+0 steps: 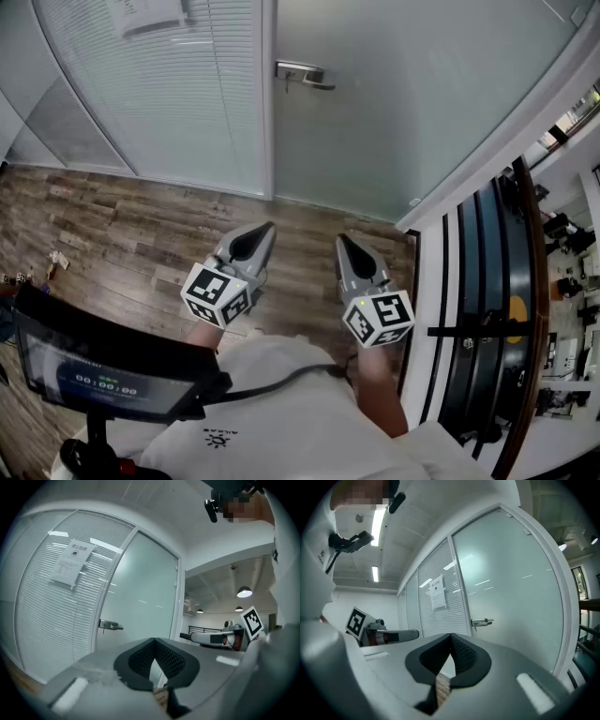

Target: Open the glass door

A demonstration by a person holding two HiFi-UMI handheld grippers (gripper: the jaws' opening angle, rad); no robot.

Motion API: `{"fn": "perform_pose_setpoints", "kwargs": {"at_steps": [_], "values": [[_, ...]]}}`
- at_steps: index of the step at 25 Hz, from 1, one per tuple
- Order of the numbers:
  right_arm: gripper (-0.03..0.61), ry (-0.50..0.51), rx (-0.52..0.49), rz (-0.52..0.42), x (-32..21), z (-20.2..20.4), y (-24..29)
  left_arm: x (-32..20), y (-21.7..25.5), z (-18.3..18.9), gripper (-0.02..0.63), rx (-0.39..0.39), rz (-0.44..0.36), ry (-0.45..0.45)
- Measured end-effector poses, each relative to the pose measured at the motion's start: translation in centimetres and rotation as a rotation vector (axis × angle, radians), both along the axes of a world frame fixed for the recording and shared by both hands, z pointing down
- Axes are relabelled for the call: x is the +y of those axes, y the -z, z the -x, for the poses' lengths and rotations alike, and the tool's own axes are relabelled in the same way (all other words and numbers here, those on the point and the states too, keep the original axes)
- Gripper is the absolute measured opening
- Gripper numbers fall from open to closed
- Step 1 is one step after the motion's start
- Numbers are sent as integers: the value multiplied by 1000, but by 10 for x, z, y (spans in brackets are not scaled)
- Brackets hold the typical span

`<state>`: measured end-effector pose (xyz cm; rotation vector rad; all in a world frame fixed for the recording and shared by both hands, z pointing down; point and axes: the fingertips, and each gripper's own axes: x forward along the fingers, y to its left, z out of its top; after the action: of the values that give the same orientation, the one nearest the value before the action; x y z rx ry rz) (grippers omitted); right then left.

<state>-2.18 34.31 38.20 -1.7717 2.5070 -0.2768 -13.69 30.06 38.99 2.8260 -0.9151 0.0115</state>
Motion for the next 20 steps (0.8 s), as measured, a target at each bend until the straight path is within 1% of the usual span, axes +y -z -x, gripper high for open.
{"fn": "perform_pose_setpoints", "kwargs": {"at_steps": [6,16,20], "values": [[8,4,33,4,-5,-3,0,-6,2,1,5,3,-6,10],[9,-1,35,-1,-21,-8,5,-18,2,-1,3,-4,-5,42],[9,10,25,10,-3,-36,-9,-1,-6,-30,3,-10,-10,41]]}}
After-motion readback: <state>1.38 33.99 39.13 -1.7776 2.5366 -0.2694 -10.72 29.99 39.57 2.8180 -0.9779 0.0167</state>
